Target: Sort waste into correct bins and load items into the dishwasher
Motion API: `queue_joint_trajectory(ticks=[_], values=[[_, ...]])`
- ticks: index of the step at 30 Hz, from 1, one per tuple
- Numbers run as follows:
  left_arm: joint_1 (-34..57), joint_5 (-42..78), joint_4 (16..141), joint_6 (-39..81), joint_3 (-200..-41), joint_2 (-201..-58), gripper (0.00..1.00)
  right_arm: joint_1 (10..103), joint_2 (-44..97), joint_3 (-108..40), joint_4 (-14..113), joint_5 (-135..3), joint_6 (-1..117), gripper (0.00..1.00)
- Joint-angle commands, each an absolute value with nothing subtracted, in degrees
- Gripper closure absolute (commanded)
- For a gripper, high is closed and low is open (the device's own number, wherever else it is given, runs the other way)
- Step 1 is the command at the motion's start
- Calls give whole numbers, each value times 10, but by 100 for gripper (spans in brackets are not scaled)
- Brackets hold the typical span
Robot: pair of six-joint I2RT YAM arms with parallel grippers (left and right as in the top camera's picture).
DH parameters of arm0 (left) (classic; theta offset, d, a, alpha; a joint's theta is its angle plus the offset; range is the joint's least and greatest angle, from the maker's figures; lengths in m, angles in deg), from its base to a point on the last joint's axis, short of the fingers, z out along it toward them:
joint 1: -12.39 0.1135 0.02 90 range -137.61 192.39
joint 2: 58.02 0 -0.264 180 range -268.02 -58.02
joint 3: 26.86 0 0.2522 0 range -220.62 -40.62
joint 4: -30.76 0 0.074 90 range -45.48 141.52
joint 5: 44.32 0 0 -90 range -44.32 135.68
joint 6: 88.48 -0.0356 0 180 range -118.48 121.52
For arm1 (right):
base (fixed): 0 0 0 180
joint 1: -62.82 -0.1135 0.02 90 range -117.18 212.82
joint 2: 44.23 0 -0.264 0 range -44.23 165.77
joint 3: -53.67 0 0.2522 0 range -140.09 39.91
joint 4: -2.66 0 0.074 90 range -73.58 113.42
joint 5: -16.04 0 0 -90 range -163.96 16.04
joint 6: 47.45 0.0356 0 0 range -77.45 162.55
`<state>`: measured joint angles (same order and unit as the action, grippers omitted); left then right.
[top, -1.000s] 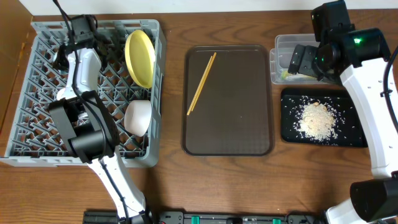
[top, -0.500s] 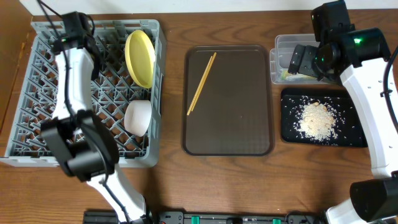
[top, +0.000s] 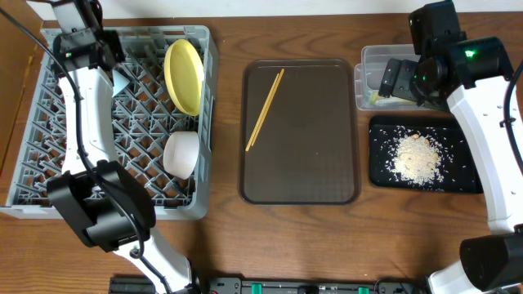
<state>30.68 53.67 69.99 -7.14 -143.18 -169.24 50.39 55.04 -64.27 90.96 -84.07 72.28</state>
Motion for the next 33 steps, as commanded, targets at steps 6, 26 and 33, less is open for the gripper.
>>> queue_joint_trajectory(ticks=[6, 26, 33], values=[[334, 500, 624, -39, -1431, -1784, 80, 504, 545, -645, 910, -846, 727, 1], [402, 358, 706, 48, -1431, -1824, 76, 504, 545, -645, 910, -846, 727, 1], [404, 341, 789, 48, -1431, -1811, 77, 504, 545, -645, 910, -846, 727, 1]])
